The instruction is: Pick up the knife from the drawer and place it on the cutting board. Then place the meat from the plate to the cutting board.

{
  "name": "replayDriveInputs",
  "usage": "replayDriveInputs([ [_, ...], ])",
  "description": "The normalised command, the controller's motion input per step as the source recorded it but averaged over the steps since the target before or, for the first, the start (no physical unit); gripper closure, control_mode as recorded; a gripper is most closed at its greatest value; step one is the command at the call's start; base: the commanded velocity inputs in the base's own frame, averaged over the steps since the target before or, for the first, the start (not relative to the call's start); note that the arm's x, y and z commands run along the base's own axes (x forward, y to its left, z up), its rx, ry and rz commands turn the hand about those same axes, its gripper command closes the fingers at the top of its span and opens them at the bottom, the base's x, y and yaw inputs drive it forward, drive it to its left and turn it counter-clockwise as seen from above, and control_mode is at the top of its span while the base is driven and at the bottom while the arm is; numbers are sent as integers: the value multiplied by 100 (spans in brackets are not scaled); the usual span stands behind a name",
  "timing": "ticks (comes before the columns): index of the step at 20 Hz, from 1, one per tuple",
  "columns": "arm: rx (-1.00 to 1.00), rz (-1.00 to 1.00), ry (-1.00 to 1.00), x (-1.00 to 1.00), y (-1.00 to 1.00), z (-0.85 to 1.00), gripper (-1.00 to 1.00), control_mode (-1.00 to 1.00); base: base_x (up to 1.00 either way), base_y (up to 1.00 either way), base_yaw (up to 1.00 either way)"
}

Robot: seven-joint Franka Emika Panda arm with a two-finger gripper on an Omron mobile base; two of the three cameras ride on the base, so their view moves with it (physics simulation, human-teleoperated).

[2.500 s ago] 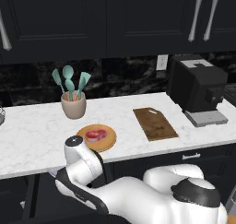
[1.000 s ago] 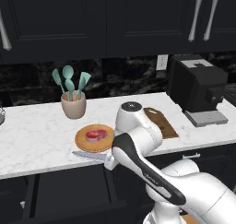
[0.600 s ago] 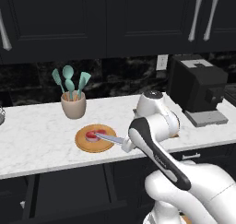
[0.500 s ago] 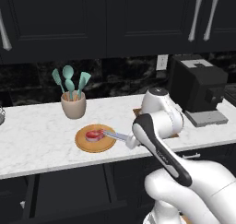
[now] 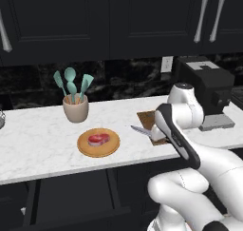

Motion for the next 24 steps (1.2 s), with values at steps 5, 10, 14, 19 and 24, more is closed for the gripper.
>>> replayDriveInputs([
  [5,0,-10,1,51,-49,0,100,-100,0,0,0],
  [10,0,-4,1,86,-25,0,100,-100,0,0,0],
  [14,0,-6,6,100,-26,-2,100,-100,0,0,0],
  [19,0,-4,3,98,-24,-17,100,-100,0,0,0],
  [24,0,0,0,53,-3,-50,100,-100,0,0,0],
])
